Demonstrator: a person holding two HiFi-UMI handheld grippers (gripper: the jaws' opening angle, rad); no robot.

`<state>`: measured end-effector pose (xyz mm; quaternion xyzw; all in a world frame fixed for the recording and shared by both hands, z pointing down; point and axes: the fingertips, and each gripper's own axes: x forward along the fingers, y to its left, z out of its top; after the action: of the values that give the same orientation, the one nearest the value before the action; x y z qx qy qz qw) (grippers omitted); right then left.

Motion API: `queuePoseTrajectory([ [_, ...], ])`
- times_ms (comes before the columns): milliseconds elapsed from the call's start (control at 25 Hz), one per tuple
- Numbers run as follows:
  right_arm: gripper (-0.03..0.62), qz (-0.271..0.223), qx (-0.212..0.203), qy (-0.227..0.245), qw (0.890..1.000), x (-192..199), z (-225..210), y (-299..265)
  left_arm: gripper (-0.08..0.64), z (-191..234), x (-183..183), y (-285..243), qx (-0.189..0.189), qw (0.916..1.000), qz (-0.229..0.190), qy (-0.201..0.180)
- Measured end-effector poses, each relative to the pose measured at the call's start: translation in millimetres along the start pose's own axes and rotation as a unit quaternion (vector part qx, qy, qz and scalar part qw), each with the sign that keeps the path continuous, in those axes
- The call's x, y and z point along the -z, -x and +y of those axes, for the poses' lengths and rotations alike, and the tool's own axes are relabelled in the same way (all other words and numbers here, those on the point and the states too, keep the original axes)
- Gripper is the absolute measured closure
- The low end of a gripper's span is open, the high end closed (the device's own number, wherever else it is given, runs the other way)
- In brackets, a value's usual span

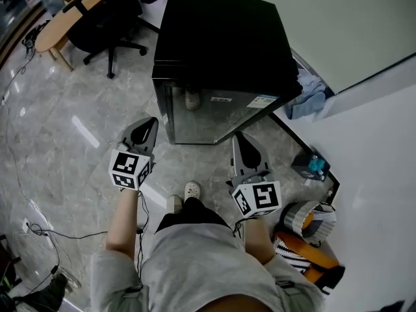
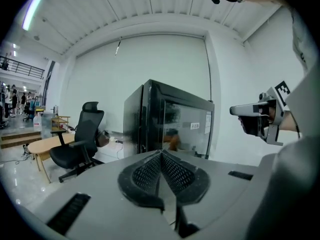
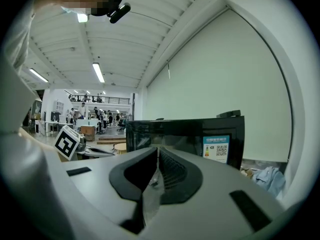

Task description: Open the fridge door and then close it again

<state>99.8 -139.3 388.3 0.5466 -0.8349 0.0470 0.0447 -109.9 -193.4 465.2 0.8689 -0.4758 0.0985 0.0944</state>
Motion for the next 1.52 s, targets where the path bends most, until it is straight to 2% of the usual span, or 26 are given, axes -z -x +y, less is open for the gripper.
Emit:
queuePoseTrajectory([
  [160, 0.566, -0.008, -0.004, 0.004, 1.000, -6, 9, 6, 0.546, -12, -11, 21, 0.002, 0.9997, -0.015, -0.020],
  [520, 0.566, -0.027, -0.007, 0.017, 0.999, -24, 29, 22, 0.546, -37, -48, 69, 0.008, 0.9974, -0.068, -0.021],
  [760, 0.566, -0.039, -0.005, 0.026, 0.999, -33, 40, 35, 0.546, -50, -60, 94, 0.006, 0.9945, -0.094, -0.045],
  [1120, 0.566, -0.055, 0.000, 0.033, 0.998, -45, 54, 59, 0.546, -68, -78, 129, 0.008, 0.9918, -0.125, -0.025],
  [1360, 0.566, -0.059, 0.001, 0.034, 0.998, -48, 63, 69, 0.546, -77, -85, 149, 0.011, 0.9912, -0.128, -0.031],
  [1520, 0.567, -0.062, -0.001, 0.039, 0.997, -50, 69, 75, 0.546, -84, -79, 155, 0.022, 0.9927, -0.113, -0.035],
])
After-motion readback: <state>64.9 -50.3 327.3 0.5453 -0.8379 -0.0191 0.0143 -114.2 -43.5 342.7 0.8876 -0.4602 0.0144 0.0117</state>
